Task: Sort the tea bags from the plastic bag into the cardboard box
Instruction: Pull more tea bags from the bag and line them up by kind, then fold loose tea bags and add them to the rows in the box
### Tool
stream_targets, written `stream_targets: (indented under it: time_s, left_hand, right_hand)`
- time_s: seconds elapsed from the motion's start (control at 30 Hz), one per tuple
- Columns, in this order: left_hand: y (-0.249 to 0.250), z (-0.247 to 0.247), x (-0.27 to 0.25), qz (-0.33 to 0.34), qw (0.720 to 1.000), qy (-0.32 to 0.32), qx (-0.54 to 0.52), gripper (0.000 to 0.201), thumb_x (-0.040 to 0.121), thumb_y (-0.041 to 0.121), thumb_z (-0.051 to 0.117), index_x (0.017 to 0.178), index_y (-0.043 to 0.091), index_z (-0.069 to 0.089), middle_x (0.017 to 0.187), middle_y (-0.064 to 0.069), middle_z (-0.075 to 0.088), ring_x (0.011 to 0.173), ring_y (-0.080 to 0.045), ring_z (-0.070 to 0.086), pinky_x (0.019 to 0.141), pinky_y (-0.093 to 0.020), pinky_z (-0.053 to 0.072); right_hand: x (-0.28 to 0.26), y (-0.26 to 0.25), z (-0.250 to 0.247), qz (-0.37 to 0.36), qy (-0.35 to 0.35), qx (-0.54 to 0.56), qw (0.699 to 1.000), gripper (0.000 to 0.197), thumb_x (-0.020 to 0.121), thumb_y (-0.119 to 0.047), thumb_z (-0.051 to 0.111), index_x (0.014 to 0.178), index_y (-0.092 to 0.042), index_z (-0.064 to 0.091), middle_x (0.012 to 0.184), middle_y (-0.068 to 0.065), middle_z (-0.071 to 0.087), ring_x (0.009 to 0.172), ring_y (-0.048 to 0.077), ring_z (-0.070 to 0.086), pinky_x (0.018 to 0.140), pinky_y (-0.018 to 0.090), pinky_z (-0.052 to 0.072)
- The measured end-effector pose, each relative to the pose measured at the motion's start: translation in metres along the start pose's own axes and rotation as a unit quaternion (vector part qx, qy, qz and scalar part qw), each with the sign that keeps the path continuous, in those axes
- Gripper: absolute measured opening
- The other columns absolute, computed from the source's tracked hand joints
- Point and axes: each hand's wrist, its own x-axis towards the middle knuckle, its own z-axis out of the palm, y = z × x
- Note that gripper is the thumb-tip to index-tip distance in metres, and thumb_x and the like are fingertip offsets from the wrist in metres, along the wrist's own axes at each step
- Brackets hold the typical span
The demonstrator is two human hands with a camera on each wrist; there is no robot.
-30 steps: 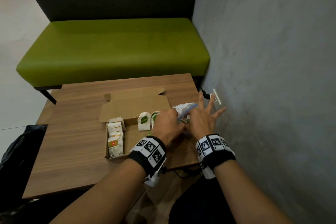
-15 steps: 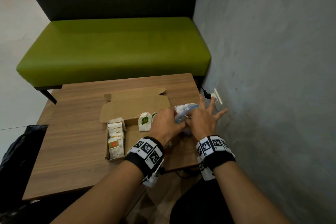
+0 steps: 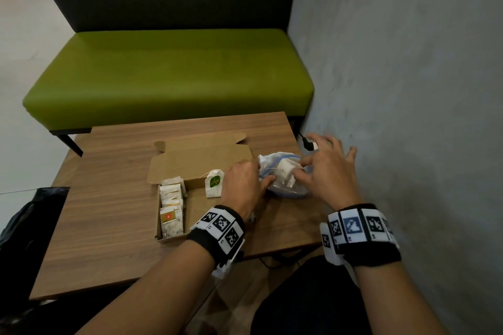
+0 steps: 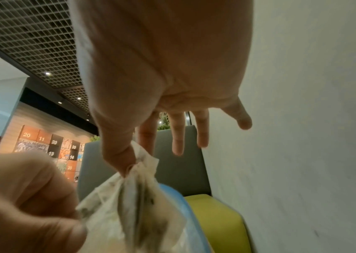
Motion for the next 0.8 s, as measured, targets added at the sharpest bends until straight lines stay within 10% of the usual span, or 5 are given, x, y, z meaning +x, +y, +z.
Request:
stream_targets:
  time_s: [0.13, 0.23, 0.4, 0.8]
  left_hand:
    - [-0.001, 0.002, 0.0, 0.005, 1.0, 0.01, 0.023, 0.042, 0.087, 0.05, 0.067, 0.11, 0.015, 0.064, 0.102, -0.005, 0.065, 0.091, -0.023, 0.059, 0.081, -0.039, 0.051]
    - [-0.001, 0.002, -0.002, -0.012, 1.0, 0.015, 0.007, 0.053, 0.087, 0.05, 0.066, 0.125, 0.015, 0.054, 0.117, -0.004, 0.057, 0.104, -0.022, 0.055, 0.09, -0.039, 0.049]
    - [-0.004, 0.002, -0.007, -0.019, 1.0, 0.017, -0.015, 0.059, 0.086, 0.054, 0.065, 0.127, 0.016, 0.046, 0.124, -0.005, 0.054, 0.108, -0.022, 0.055, 0.091, -0.038, 0.048]
    - [-0.011, -0.006, -0.031, 0.014, 0.998, 0.055, -0.03, 0.087, 0.078, 0.06, 0.07, 0.143, 0.015, 0.031, 0.134, -0.004, 0.048, 0.118, -0.02, 0.05, 0.097, -0.034, 0.044]
  right_hand:
    - [0.004, 0.004, -0.017, 0.022, 0.005, 0.07, 0.997, 0.024, 0.082, -0.045, 0.067, 0.096, -0.028, 0.077, 0.135, -0.012, 0.06, 0.125, 0.019, 0.051, 0.11, 0.056, 0.031]
    - [0.003, 0.003, -0.027, 0.046, 0.003, 0.167, 0.985, 0.018, 0.079, -0.039, 0.073, 0.093, -0.028, 0.079, 0.096, -0.008, 0.075, 0.093, 0.018, 0.067, 0.085, 0.038, 0.053]
    - [0.001, 0.002, -0.036, 0.041, 0.047, 0.24, 0.969, 0.039, 0.079, -0.027, 0.075, 0.047, -0.026, 0.055, 0.045, -0.008, 0.052, 0.049, 0.01, 0.052, 0.053, 0.026, 0.037]
    - [-0.01, -0.019, -0.06, 0.011, 0.129, 0.348, 0.929, 0.009, 0.083, -0.018, 0.075, 0.077, -0.013, 0.078, 0.058, -0.004, 0.068, 0.048, 0.003, 0.059, 0.045, 0.024, 0.044]
